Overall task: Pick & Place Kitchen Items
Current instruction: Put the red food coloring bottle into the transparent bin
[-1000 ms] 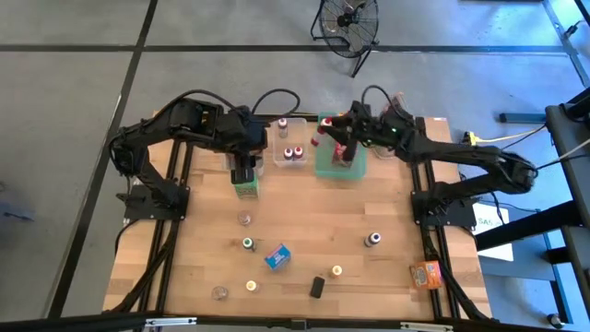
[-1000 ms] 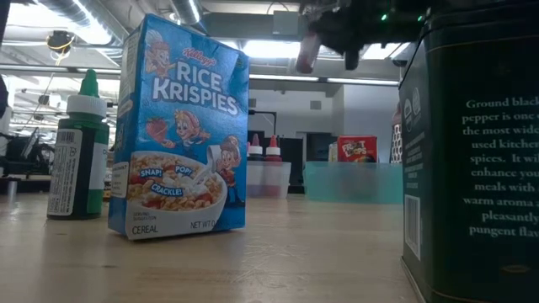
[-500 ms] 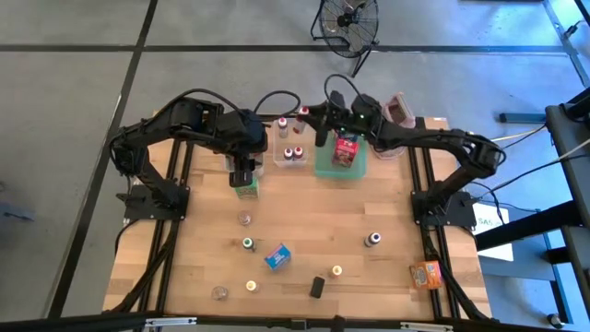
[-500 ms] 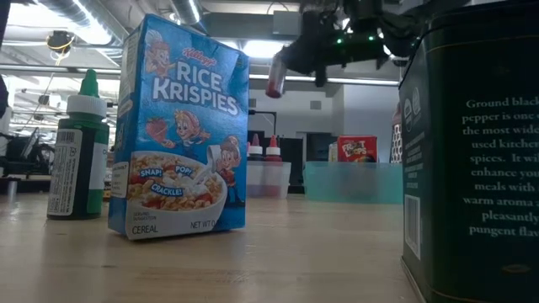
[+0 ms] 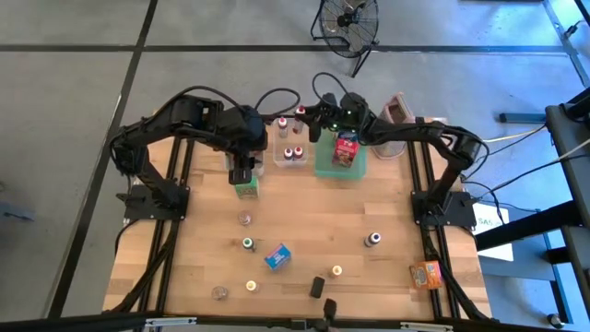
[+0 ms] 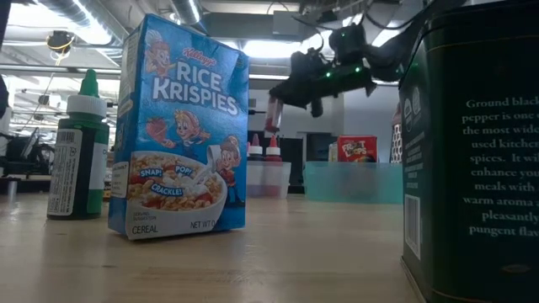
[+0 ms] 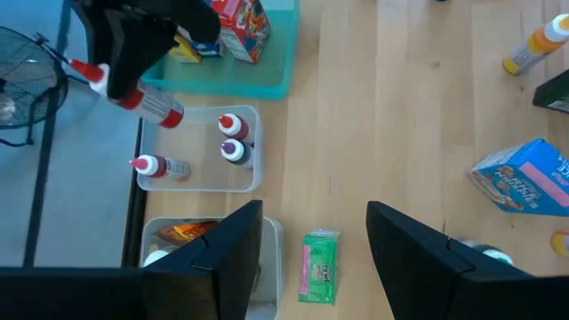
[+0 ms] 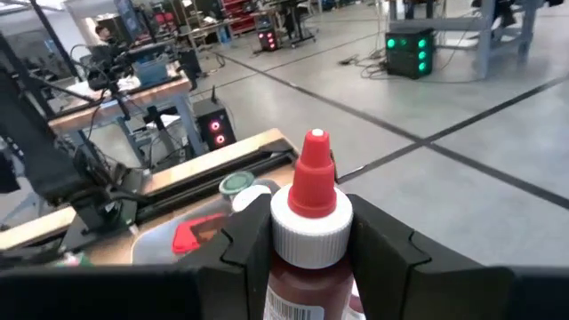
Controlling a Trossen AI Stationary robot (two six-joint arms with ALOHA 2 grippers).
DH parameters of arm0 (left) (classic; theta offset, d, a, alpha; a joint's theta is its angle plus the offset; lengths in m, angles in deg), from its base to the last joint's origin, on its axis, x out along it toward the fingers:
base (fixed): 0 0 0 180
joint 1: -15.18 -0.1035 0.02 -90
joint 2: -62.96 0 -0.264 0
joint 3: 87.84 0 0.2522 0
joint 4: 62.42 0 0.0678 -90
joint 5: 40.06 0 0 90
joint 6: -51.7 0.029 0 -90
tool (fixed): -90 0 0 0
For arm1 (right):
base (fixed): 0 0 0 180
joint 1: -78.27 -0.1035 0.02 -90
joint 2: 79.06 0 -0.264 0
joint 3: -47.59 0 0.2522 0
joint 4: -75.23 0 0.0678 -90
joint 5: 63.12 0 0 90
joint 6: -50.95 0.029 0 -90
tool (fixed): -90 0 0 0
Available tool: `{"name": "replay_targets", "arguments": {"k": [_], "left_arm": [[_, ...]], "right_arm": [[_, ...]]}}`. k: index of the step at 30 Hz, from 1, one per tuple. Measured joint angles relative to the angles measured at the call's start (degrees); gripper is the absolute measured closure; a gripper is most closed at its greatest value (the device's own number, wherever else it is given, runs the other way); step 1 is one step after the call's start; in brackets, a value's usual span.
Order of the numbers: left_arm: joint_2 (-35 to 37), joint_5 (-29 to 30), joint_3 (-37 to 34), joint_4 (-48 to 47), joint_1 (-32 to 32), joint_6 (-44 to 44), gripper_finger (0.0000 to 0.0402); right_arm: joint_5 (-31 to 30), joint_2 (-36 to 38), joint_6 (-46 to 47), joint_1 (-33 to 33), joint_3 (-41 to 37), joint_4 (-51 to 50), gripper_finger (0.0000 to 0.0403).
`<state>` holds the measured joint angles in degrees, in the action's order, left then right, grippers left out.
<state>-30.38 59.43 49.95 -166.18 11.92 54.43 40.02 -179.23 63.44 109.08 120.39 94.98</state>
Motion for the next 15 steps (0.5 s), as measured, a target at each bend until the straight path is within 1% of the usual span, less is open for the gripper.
{"name": "replay_targets", "arguments": {"k": [3, 8, 11, 15], "left_arm": [[0.00, -2.12, 0.00, 0.00, -1.50, 0.01, 0.0203], [0.00, -5.89, 0.00, -0.02, -3.49, 0.19, 0.0203], [0.00, -8.23, 0.00, 0.00, -4.61, 1.02, 0.0203], [0.00, -9.25, 0.00, 0.40, -5.76, 1.08, 0.0203]], "right_arm": [[0.74, -1.57, -1.69, -0.04, -0.01, 1.60, 0.0279], [0.53, -3.48, -4.42, 0.07, -0.02, 1.30, 0.0279], [0.53, -4.33, -4.47, 0.05, -0.02, 2.79, 0.0279], [-1.12, -6.28, -4.39, -0.19, -0.02, 7.24, 0.0279]]}}
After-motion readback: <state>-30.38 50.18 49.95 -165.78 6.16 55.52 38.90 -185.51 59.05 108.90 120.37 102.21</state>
